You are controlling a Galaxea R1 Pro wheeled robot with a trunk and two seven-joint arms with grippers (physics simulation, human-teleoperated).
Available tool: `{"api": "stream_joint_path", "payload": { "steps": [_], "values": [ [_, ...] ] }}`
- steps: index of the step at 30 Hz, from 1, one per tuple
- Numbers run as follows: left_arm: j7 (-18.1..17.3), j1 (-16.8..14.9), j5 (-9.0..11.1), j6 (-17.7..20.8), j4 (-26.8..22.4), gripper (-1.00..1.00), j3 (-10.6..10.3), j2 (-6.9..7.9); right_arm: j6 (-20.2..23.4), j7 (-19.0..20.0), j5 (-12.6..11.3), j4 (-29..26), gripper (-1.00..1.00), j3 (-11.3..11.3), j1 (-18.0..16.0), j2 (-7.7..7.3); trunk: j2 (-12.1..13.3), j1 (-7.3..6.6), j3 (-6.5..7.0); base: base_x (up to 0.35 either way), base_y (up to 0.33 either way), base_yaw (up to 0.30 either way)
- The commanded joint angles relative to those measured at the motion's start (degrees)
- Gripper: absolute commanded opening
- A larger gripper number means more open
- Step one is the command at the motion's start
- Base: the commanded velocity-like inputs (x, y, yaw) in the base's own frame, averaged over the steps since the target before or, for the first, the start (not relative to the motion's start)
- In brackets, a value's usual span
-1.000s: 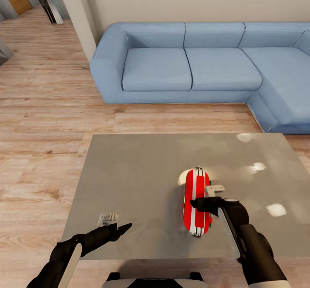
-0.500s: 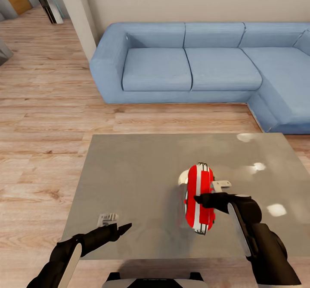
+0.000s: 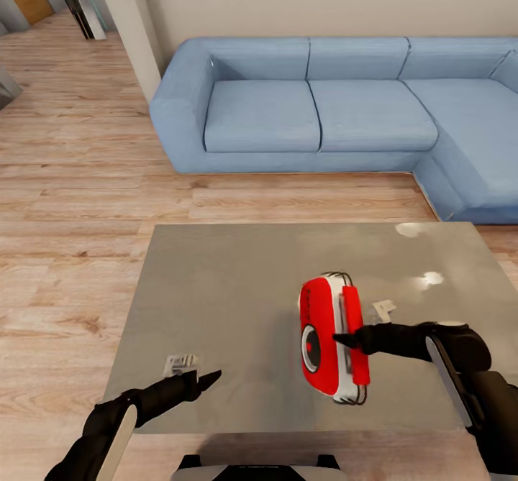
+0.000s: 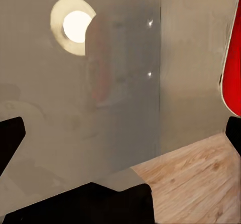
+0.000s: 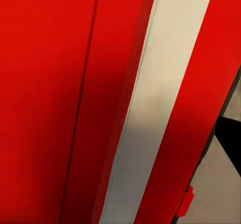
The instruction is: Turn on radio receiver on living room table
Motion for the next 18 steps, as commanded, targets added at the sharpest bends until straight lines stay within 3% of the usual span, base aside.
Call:
{"api": "stream_joint_path", "payload": {
  "steps": [1, 7, 12, 15, 18],
  "values": [
    [-0.55, -0.04, 0.57, 0.05, -0.48, 1.0, 0.0, -0.22, 0.2, 3.45, -0.76, -0.02, -1.0, -0.03, -0.02, -1.08, 0.0, 0.0, 0.0, 0.0, 0.0, 0.0],
    [-4.71, -0.1, 2.03, 1.39, -6.13, 1.0, 0.0, -0.43, 0.2, 6.12, 0.01, 0.01, -1.0, -0.01, -0.04, -1.93, 0.0, 0.0, 0.0, 0.0, 0.0, 0.0],
    [-6.75, -1.23, 3.3, 7.55, -11.75, 1.0, 0.0, -0.62, 0.2, 5.87, 0.13, 0.0, -1.0, 0.01, -0.04, -2.0, 0.0, 0.0, 0.0, 0.0, 0.0, 0.0],
    [-7.08, -3.72, 4.3, 12.71, -13.08, 1.0, 0.0, -1.51, 0.2, 5.63, 0.16, -0.02, -1.0, 0.02, -0.04, -2.01, 0.0, 0.0, 0.0, 0.0, 0.0, 0.0],
    [-7.15, -4.95, 4.67, 15.55, -13.62, 1.0, -0.06, -2.64, 0.2, 5.54, 0.16, -0.02, -1.0, 0.02, -0.04, -2.02, 0.0, 0.0, 0.0, 0.0, 0.0, 0.0]
  ]
}}
